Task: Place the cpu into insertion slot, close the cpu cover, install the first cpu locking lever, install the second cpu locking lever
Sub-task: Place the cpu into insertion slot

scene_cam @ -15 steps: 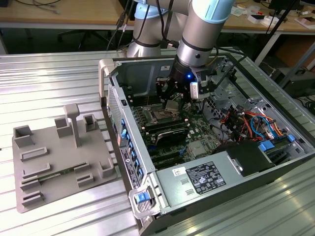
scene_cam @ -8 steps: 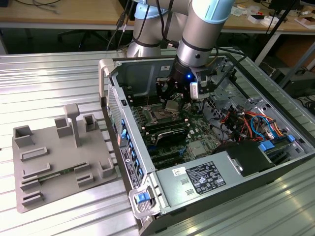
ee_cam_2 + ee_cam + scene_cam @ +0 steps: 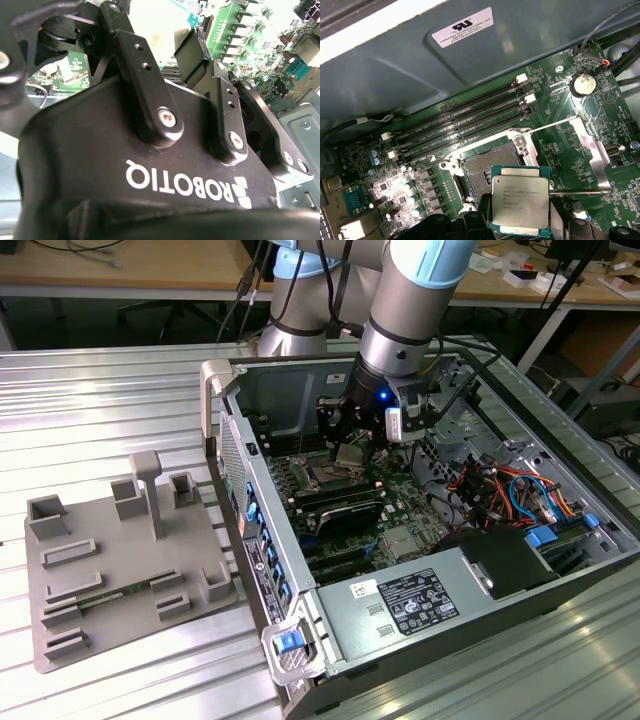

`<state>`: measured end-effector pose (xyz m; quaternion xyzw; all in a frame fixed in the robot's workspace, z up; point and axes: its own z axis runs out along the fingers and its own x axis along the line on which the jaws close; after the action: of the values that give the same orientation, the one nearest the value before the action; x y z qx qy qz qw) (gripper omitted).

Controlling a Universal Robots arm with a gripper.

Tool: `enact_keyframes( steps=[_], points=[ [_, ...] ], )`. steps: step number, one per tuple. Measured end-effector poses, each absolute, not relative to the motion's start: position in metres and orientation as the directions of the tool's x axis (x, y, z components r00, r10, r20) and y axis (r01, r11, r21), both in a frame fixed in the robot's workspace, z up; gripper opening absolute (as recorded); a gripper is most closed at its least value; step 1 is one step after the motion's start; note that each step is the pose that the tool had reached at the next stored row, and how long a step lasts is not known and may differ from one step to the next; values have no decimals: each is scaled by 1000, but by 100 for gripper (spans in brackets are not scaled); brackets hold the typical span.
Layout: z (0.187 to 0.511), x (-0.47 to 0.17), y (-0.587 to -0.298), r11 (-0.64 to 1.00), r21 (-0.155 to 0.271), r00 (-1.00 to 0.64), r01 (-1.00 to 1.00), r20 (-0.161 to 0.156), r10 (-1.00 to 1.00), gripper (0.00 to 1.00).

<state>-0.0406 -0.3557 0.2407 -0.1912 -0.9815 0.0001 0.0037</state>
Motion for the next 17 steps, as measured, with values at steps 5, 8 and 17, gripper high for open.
enact_keyframes(
  steps=[5,8,17],
  points=[
    [240,-41,-356,926,-2,-926,378,7,378,55],
    [240,-41,-356,925,-2,-925,380,7,380,55],
    [240,-41,-356,923,-2,-923,386,7,386,55]
  ],
)
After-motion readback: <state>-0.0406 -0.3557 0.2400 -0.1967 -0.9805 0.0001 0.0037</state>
